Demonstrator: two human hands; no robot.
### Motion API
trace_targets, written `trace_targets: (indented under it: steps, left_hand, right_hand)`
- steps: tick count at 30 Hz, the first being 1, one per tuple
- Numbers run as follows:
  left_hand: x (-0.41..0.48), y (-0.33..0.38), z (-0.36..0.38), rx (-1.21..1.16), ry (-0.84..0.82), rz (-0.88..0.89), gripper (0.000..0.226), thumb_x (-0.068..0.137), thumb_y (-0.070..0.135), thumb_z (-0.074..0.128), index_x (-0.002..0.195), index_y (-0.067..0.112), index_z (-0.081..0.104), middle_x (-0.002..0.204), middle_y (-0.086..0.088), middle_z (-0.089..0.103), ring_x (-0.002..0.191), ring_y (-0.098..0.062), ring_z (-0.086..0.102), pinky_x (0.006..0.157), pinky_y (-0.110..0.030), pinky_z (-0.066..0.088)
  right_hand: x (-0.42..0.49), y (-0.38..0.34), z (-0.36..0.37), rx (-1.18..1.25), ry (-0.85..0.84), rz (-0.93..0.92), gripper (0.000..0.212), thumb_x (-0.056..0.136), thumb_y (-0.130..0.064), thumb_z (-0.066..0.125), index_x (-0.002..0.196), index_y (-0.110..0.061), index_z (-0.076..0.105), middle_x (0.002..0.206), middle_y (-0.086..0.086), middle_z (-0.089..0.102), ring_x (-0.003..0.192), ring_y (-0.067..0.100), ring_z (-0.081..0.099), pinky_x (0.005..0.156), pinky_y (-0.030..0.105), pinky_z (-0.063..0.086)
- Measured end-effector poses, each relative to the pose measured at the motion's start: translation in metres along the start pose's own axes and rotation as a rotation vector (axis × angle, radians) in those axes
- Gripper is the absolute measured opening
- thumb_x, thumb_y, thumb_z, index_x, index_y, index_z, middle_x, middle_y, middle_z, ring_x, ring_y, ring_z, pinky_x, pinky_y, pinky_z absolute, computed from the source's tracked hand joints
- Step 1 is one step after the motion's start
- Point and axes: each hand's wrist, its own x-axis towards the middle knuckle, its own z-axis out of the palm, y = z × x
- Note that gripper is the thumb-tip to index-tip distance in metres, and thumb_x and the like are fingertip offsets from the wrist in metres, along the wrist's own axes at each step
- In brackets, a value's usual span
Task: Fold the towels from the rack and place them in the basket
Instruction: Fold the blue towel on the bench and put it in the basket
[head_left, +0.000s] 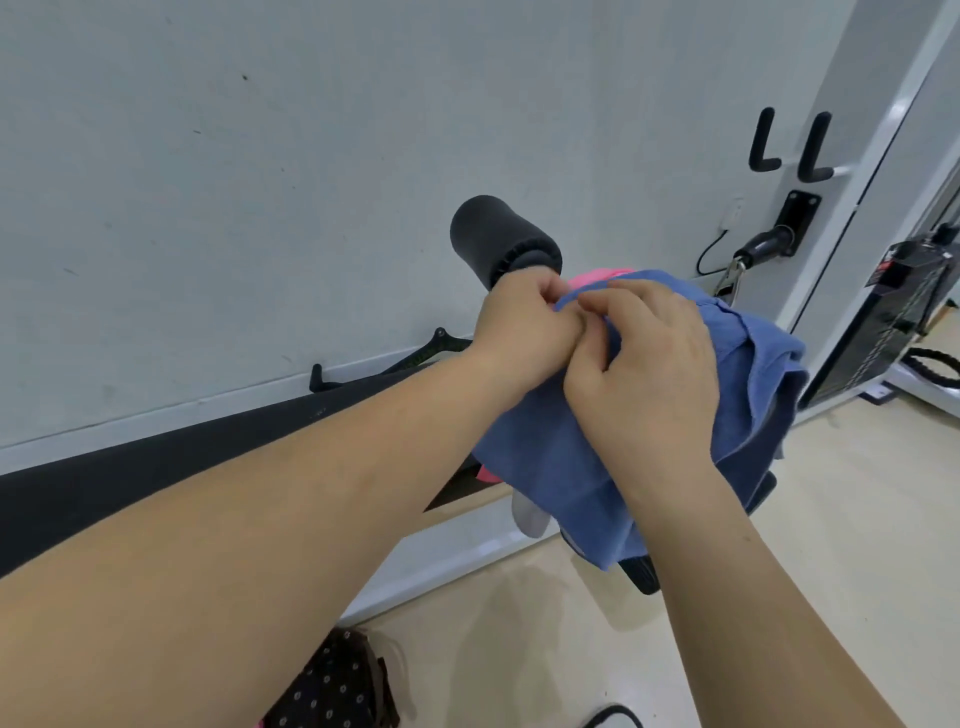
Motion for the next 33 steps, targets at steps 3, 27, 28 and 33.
trace_targets:
  steps: [3,27,28,33]
  left_hand:
    - [0.006,0.032,-0.008,-0.004,-0.002,0.055,0.009,0.099,0.021,0.059,0.097,0.013,0.063,0.086,0.003,0.065,0.074,-0.009,0.059,0.066,-0.025,0.051]
    - [-0.008,0.038,-0.016,-0.557,-0.193,-0.479,0.030,0.096,0.030,0.066,0.112,0.005,0.073,0.104,-0.014,0.079,0.099,-0.025,0.076,0.092,-0.038,0.060]
    - [-0.001,0.049,-0.016,-0.652,-0.202,-0.460,0.033,0.098,0.032,0.064,0.111,0.002,0.072,0.104,-0.016,0.079,0.099,-0.024,0.077,0.093,-0.038,0.060]
    - [0.021,0.113,-0.024,-0.984,-0.169,-0.289,0.038,0.107,0.039,0.051,0.108,0.002,0.062,0.110,-0.004,0.069,0.110,-0.011,0.064,0.110,-0.021,0.044]
  right_hand:
    - [0.001,-0.005,-0.010,0.021,0.110,-0.001,0.027,0.090,-0.012,0.060,0.112,-0.016,0.074,0.107,0.005,0.068,0.101,0.029,0.060,0.092,0.045,0.046]
    - [0.007,0.014,-0.017,-0.073,0.049,0.134,0.049,0.097,-0.032,0.052,0.140,-0.009,0.058,0.152,0.017,0.049,0.144,0.039,0.038,0.116,0.064,0.027]
    - [0.007,0.014,-0.020,-0.073,0.107,0.125,0.048,0.099,-0.030,0.051,0.141,-0.006,0.057,0.152,0.020,0.047,0.145,0.042,0.036,0.116,0.065,0.027]
    - [0.011,0.007,-0.025,-0.035,0.167,0.076,0.046,0.099,-0.021,0.051,0.141,-0.002,0.053,0.145,0.019,0.052,0.139,0.040,0.043,0.116,0.059,0.031]
